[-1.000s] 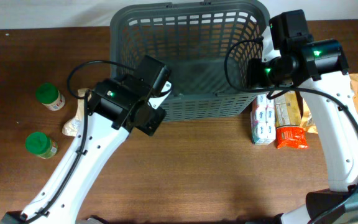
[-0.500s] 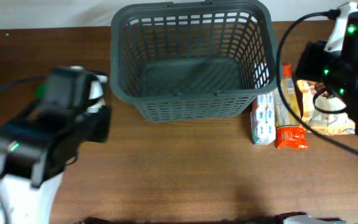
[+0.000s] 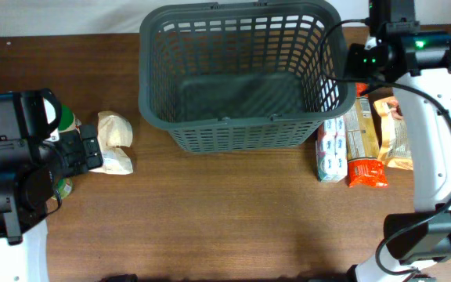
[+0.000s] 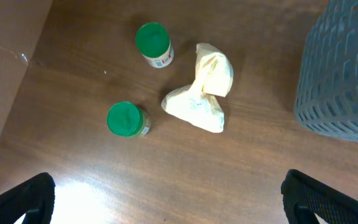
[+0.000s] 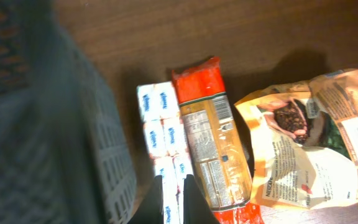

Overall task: Pack container
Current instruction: 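Release the basket, move left gripper aside, right gripper toward orange bag, then grasp the orange snack bag with the right gripper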

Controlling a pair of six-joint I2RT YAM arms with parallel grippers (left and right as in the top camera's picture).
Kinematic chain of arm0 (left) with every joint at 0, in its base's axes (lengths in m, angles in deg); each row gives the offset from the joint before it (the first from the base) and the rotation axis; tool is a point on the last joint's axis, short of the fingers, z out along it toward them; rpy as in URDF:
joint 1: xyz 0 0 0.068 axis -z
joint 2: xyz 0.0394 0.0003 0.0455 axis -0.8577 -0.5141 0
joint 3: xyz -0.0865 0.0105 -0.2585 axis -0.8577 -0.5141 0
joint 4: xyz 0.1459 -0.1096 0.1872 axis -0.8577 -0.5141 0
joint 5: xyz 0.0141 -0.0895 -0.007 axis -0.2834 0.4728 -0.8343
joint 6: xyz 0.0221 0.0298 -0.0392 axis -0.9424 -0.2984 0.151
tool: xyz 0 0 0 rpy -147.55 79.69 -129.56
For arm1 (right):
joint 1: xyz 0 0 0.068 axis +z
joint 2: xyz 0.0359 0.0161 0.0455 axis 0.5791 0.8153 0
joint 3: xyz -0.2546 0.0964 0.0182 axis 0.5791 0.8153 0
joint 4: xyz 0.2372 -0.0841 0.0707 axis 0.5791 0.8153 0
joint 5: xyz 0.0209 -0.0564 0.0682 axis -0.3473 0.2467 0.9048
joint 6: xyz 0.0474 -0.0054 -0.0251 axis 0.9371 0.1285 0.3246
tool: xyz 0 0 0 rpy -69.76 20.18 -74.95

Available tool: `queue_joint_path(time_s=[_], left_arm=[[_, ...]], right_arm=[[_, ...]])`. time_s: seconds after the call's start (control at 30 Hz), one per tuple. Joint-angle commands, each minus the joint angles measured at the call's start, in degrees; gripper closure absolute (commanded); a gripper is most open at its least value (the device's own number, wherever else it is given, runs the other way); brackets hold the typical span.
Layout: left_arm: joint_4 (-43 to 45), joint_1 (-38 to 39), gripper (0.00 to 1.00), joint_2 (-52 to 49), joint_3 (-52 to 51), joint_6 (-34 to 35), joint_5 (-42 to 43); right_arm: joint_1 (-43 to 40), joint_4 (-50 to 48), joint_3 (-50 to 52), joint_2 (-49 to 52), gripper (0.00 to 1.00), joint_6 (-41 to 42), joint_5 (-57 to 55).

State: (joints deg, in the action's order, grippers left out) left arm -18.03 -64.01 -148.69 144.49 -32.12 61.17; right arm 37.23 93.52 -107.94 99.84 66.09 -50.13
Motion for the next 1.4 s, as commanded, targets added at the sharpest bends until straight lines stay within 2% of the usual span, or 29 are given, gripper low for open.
queue_joint_path(time_s=[0.0, 0.07, 0.33, 0.77, 0.93, 1.0, 1.1, 1.13, 1.2, 1.23, 1.37], left_arm=[[-0.35, -0.37, 0.01, -0.15, 0.42, 0.92, -0.39], [-0.31, -0.37, 0.01, -0.15, 0.42, 0.92, -0.39], [-0.31, -0.37, 0.01, -0.15, 0.42, 0.94, -0.39], [-0.33, -0.37, 0.01, -0.15, 0.42, 0.94, 0.07], [-0.33, -0.37, 0.01, -0.15, 0.42, 0.94, 0.04], [-0.33, -0.37, 0.01, -0.15, 0.42, 0.94, 0.02], [-0.33, -0.37, 0.01, -0.15, 0.42, 0.94, 0.04], [-0.33, -0.37, 0.01, -0.15, 0.42, 0.94, 0.02], [-0.33, -0.37, 0.01, -0.15, 0.42, 0.94, 0.04], [-0.33, -0.37, 0.01, -0.15, 0.42, 0.94, 0.04], [-0.33, -0.37, 0.01, -0.15, 0.42, 0.94, 0.02]], right_arm=[[-1.68, -0.37, -0.24, -0.22, 0.96, 0.9, 4.07], [-1.79, -0.46, -0.24, -0.22, 0.96, 0.85, 8.9], [-1.75, -0.83, -0.24, -0.11, 0.96, -0.63, 15.3], [-1.57, -1.29, -0.24, -0.11, 0.96, -0.61, 20.15], [-1.84, -1.55, -0.24, 0.37, 0.96, -0.04, 15.61], [-3.76, -0.11, -0.26, 0.28, 0.96, 4.17, 9.25], [-7.37, 3.06, -0.26, 0.48, 0.95, 9.14, 5.35], [-9.25, 4.61, -0.24, 0.63, 0.88, 10.14, 4.94], [-13.09, 6.95, -0.24, 1.16, 0.48, 9.79, 3.54], [-15.08, 7.48, -0.24, 1.53, 0.34, 7.58, 1.51], [-19.26, 6.25, -0.24, 3.87, 0.29, -4.33, -4.42]])
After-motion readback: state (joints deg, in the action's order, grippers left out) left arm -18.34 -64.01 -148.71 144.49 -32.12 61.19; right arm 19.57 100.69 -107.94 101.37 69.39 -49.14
